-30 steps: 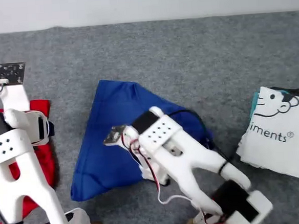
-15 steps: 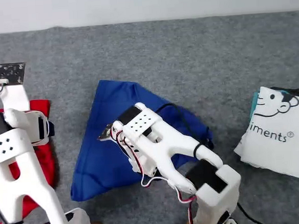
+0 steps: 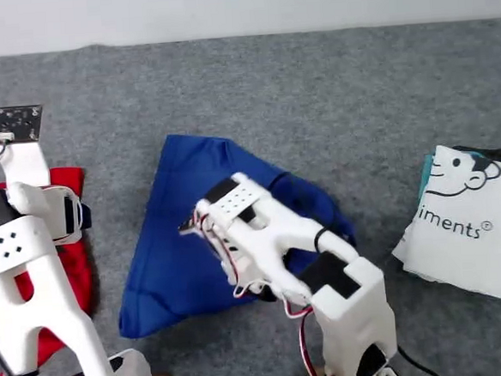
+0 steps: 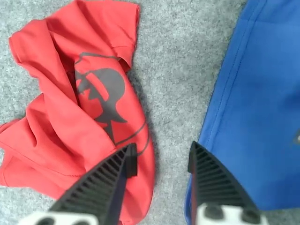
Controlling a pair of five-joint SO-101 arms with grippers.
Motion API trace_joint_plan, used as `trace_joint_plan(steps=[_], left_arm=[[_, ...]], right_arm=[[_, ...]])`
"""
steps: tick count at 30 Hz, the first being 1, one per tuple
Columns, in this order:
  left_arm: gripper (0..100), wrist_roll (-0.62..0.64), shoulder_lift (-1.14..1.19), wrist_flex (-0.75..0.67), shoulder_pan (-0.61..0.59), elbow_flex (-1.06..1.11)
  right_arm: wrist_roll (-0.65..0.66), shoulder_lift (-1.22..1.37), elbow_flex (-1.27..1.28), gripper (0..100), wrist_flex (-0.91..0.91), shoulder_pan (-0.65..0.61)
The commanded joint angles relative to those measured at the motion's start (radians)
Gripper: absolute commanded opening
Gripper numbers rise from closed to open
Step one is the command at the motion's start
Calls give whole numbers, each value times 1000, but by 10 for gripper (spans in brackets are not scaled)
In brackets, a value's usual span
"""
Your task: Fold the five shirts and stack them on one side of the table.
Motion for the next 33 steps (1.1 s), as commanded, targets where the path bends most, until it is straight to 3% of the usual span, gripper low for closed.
trace_joint_plan(steps=[1, 7, 10, 17, 24, 33], left_arm=[[184, -9, -5, -12, -6, -4], [184, -11, -5, -11, -6, -4], [184, -11, -5, -11, -6, -4], [184, -11, -5, -11, -6, -4], [184, -8, -5, -15, -6, -4], [184, -6, 0, -15, 0, -5]], right_arm=[[35, 2, -25, 89, -4, 36], [40, 8, -25, 84, -10, 53], [40, 1, -26, 24, -7, 59], [81, -35, -155, 11, 151, 134], [150, -335, -222, 11, 196, 237], [149, -808, -229, 10, 191, 426]])
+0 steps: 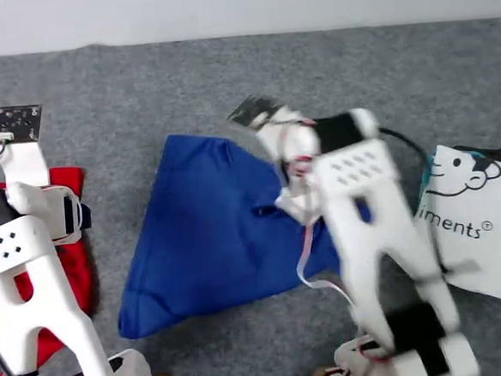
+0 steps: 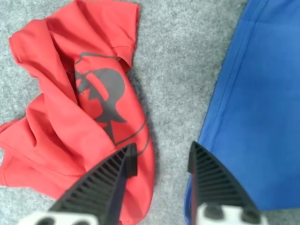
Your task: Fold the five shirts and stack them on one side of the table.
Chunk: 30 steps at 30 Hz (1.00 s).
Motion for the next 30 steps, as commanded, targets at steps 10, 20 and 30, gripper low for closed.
trace_joint_plan(steps=[10, 20, 30], left_arm=[[185, 68, 9, -74, 120, -1], [219, 74, 414, -115, 305, -268], [282, -2, 893, 97, 451, -854]], right_arm=[[66, -412, -17, 10, 41, 295], [68, -420, 86, 10, 41, 302], [66, -420, 147, 10, 41, 302]])
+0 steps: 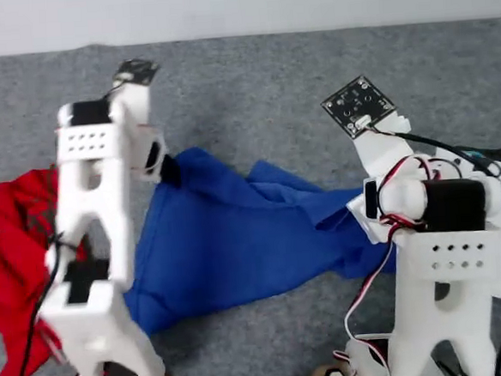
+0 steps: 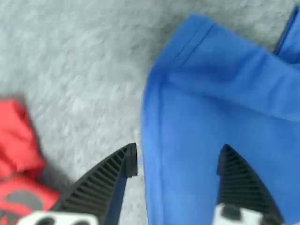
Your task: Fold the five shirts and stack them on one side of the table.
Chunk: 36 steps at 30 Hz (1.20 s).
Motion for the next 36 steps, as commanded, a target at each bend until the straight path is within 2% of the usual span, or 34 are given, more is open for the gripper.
trace_joint_plan(steps=[1, 12, 17, 24, 29, 34, 36], left_arm=[[282, -26, 133, 52, 51, -243], [282, -21, 554, 137, 69, -823], [282, -20, 667, 137, 72, -914], [275, -5, 786, 130, 72, -918], [197, -28, 802, 129, 86, -940], [9, -87, 810, 132, 118, -946], [9, -84, 784, 138, 121, -952]], right_arm=[[8, -24, 2, 10, 38, 8], [9, -24, 6, 10, 38, 8], [9, -24, 6, 10, 38, 8], [11, -24, 6, 10, 38, 8], [9, -24, 6, 10, 38, 8], [8, -25, 5, 10, 38, 8], [8, -25, 0, 10, 38, 8]])
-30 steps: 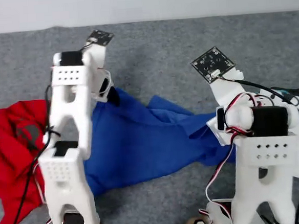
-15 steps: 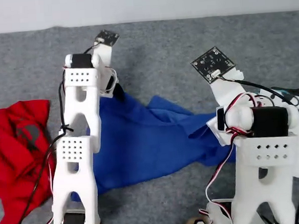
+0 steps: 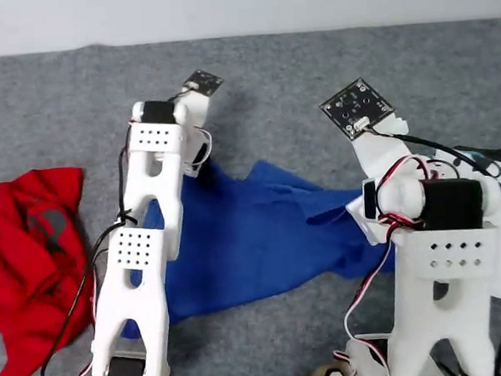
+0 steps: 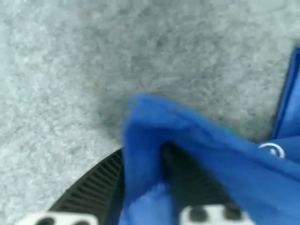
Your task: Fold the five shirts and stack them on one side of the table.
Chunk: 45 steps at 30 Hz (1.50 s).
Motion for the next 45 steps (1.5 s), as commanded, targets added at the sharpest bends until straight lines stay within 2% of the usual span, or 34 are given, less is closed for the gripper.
trace_joint_plan(steps=[1, 9, 14, 20, 25, 32, 39, 45], left_arm=[[4, -15, -66, 23, -2, -45], [4, -14, -385, 23, -18, -84], [4, -14, -605, 23, -17, -2], [4, -14, -907, 23, -15, 179], [4, -14, -1180, 23, -12, 398], [4, -15, -1514, 18, -15, 636], [4, -15, -1679, 12, -11, 665], [5, -15, -1783, -77, -11, 668]], right_arm=[[8, -27, -11, 10, 38, 10], [12, -147, -12, 10, 21, -15], [12, -220, -35, 10, -67, -38], [18, -199, -207, 10, -228, -36], [95, -104, -368, 10, -297, -36], [187, 15, -660, 10, -306, -36], [313, 76, -945, 10, -309, -36], [425, 81, -1079, 10, -401, -33]])
